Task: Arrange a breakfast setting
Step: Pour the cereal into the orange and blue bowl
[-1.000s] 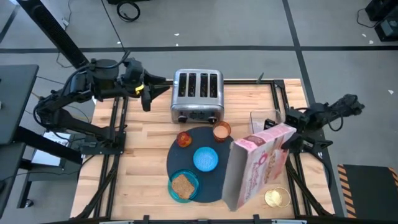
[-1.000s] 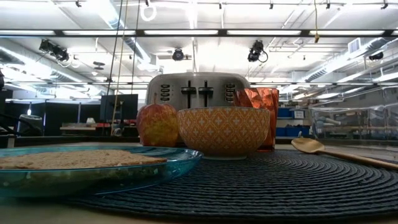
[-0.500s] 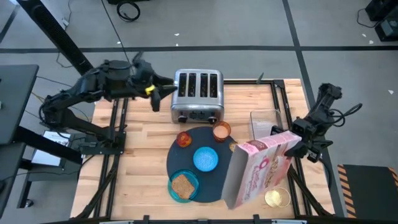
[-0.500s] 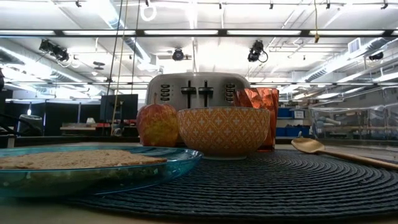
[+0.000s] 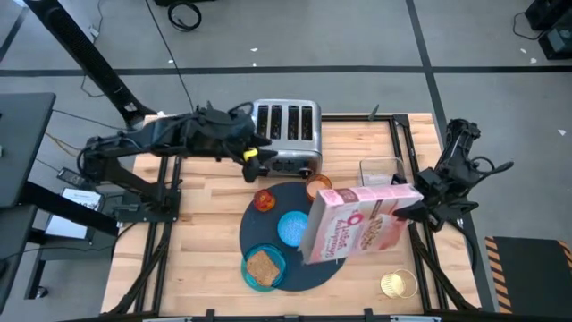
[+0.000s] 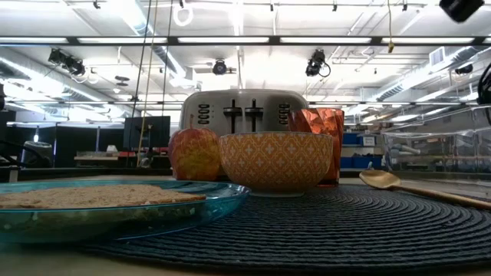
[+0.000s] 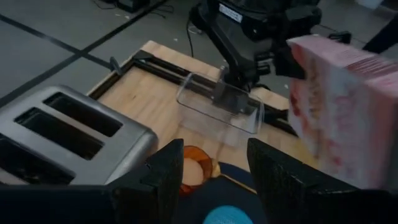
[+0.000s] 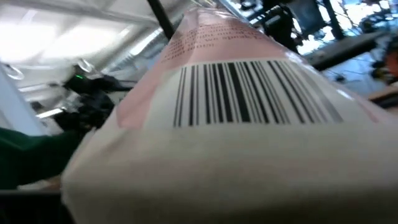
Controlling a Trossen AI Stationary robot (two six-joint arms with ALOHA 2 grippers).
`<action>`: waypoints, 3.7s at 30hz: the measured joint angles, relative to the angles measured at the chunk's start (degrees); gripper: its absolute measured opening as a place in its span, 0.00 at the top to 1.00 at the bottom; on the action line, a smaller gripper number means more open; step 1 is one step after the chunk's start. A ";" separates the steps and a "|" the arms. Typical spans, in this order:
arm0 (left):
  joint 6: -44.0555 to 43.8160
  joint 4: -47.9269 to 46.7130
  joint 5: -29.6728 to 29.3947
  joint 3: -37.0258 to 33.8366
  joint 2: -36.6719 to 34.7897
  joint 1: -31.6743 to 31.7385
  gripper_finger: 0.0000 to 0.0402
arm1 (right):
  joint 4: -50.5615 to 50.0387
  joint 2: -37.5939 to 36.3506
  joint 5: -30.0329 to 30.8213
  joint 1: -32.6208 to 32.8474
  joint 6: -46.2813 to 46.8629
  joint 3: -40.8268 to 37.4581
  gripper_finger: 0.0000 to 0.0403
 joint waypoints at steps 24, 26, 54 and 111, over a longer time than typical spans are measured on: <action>-1.04 -8.42 -0.51 0.00 7.27 -6.55 0.54 | -23.78 -0.07 8.13 -4.37 3.37 4.64 0.56; -1.80 -8.41 -0.40 0.00 7.98 -7.23 0.54 | -26.94 -0.02 7.14 -4.65 3.82 5.71 0.56; -7.09 -13.38 -0.28 -0.10 15.44 -10.86 0.54 | -37.08 12.19 -3.59 -13.09 1.04 15.91 0.56; -9.33 -21.76 2.25 -0.09 12.99 -12.01 0.54 | -43.38 35.54 -25.60 -30.67 -19.16 32.48 0.56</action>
